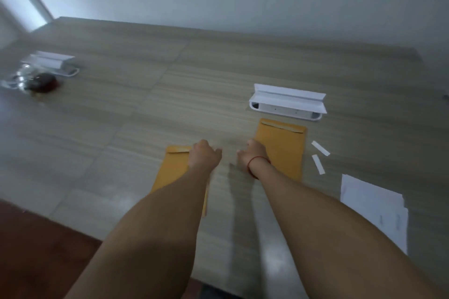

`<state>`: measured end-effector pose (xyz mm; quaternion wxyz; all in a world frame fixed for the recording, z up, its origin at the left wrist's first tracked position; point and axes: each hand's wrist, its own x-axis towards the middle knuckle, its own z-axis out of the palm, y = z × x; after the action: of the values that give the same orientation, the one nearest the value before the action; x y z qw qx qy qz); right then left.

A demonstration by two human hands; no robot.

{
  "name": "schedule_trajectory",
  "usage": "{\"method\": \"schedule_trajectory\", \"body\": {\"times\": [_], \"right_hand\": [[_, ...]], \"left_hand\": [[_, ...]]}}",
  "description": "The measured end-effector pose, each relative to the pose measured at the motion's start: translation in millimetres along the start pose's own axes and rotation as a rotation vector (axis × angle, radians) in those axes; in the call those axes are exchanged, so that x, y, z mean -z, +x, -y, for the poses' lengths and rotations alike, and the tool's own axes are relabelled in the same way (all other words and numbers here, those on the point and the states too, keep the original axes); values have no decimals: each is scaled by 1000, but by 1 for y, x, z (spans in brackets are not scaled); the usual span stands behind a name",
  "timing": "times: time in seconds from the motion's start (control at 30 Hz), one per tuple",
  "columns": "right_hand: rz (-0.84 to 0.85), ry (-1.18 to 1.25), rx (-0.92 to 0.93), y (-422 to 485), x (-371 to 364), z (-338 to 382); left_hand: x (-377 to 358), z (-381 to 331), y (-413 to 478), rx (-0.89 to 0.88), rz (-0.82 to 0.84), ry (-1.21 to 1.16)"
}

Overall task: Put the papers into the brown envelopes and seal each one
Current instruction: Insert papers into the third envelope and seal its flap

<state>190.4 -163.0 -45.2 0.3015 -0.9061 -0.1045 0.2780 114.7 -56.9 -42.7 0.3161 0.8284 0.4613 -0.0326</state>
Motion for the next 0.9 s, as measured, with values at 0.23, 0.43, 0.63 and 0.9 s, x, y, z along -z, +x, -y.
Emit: {"method": "schedule_trajectory", "body": {"times": [0.23, 0.43, 0.63, 0.9], "right_hand": [[102, -19, -53, -10, -96, 32], [3, 45, -213, -4, -147, 42], [-52, 245, -387, 1, -152, 49], [-22, 406, -413, 5, -147, 44]], "left_hand": [[37, 98, 20, 175, -23, 40], [31, 151, 42, 179, 37, 123], [30, 152, 53, 130, -24, 103], [22, 161, 57, 283, -36, -30]]}}
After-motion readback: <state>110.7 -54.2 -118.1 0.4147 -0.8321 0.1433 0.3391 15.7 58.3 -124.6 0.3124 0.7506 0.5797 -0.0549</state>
